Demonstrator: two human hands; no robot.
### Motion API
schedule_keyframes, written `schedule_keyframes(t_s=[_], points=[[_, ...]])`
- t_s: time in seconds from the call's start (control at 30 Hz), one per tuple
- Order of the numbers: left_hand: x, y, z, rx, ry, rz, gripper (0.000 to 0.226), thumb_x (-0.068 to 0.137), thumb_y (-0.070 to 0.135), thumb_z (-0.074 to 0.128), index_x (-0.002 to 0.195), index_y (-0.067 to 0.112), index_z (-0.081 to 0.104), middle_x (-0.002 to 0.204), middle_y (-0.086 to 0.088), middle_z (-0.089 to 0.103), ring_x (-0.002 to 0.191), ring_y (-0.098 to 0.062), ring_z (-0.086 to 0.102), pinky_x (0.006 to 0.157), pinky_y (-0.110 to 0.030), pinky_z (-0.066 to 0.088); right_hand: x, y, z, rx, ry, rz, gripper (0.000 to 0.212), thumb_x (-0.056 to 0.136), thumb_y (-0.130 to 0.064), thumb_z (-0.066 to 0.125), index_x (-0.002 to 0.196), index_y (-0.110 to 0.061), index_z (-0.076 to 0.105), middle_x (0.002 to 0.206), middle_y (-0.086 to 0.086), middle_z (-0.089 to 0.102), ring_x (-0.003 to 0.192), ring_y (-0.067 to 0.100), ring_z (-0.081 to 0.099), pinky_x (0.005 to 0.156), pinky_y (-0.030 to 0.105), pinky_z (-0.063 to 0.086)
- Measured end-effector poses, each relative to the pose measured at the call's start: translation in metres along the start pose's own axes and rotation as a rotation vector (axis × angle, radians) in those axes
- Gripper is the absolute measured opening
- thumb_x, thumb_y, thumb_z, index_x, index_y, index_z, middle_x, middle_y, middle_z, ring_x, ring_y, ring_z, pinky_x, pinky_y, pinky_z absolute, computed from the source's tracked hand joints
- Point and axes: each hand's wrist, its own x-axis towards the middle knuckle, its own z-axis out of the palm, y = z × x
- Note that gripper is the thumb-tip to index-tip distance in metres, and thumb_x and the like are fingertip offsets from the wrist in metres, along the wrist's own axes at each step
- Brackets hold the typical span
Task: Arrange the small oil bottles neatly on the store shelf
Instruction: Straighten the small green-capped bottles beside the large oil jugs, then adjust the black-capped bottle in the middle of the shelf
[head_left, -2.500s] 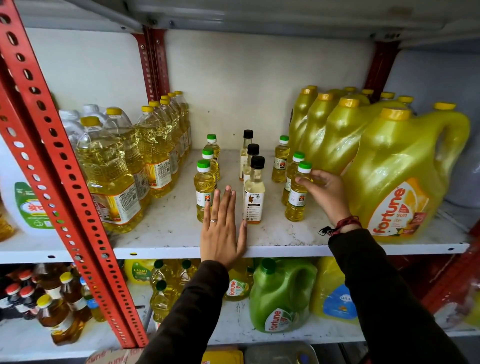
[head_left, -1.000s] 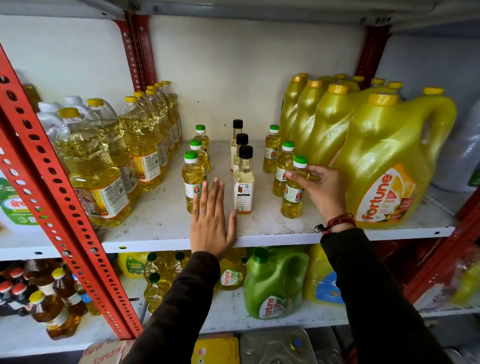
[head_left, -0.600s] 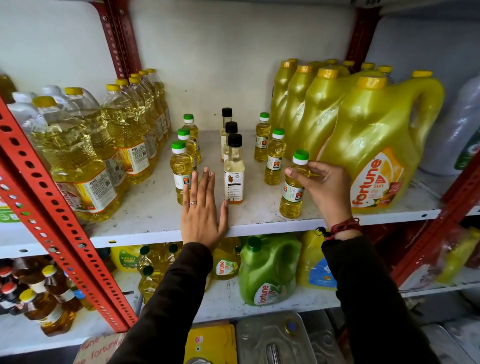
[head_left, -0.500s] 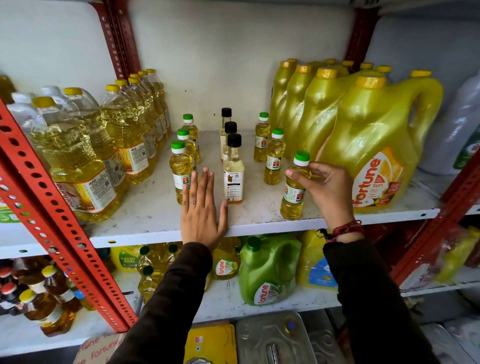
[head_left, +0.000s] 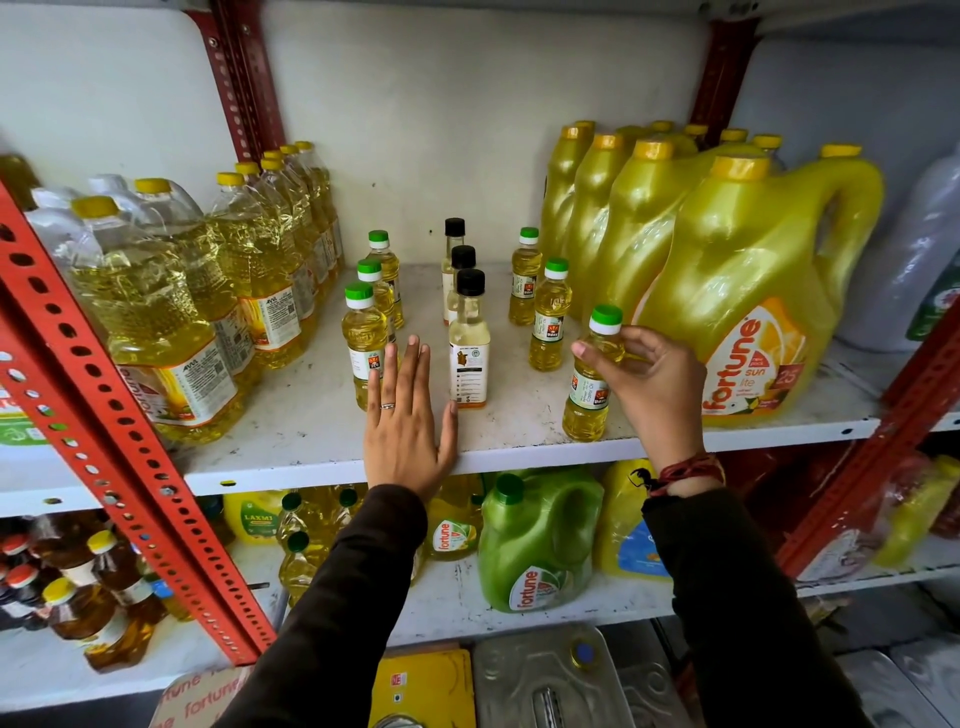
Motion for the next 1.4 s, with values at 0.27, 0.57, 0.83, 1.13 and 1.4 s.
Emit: schedule_keyframes(t_s=[0.27,0.57,0.83,1.13,1.4], points=[[0.000,0.001,-0.002,-0.015,-0.004,-0.005,0.073,0.105,0.047,0.024,0.166,0.007,0.016,0.174,-0.010,0.005,0.161,-0.026,-0.002,0.131,-0.038,-0.009,-0.013,-0.033,-0.003,0.140,0.172,-0.253,0.068,0.079,-0.044,0.083,0.137,-0.016,0.060,0.140,0.001,0.064,0.132,0.009,0.059,0.111,0.031,0.050],[0.001,0.000,-0.001,-0.022,0.051,-0.003,0.071,0.105,0.042,0.026,0.165,0.006,0.018,0.174,-0.012,0.009,0.162,-0.027,0.004,0.131,-0.037,-0.008,-0.001,-0.054,0.083,0.043,-0.434,0.000,0.060,0.099,-0.027,0.061,0.152,-0.011,0.039,0.158,0.008,0.044,0.145,0.019,0.045,0.120,0.040,0.039],[0.002,-0.002,0.003,0.019,0.058,0.008,0.073,0.104,0.042,0.027,0.165,0.004,0.014,0.174,-0.014,0.006,0.162,-0.026,0.000,0.131,-0.040,-0.006,0.015,-0.041,0.111,0.070,-0.448,0.032,0.040,0.094,-0.016,0.069,0.132,-0.005,0.061,0.135,0.011,0.066,0.127,0.023,0.062,0.113,0.045,0.047],[0.002,-0.002,0.004,0.032,0.067,0.023,0.074,0.103,0.042,0.029,0.165,0.004,0.015,0.174,-0.013,0.006,0.162,-0.027,0.000,0.132,-0.040,-0.006,0.012,-0.045,0.114,-0.104,-0.186,-0.082,0.037,0.075,-0.033,0.088,0.098,-0.012,0.068,0.096,0.003,0.075,0.088,0.017,0.072,0.082,0.039,0.061],[0.001,-0.002,0.001,0.022,0.043,0.014,0.074,0.104,0.042,0.028,0.165,0.004,0.015,0.174,-0.013,0.006,0.162,-0.027,0.001,0.132,-0.041,-0.004,0.015,-0.050,0.110,-0.169,-0.272,-0.046,0.055,0.076,-0.045,0.084,0.116,-0.011,0.070,0.114,0.006,0.075,0.103,0.021,0.071,0.091,0.041,0.058]])
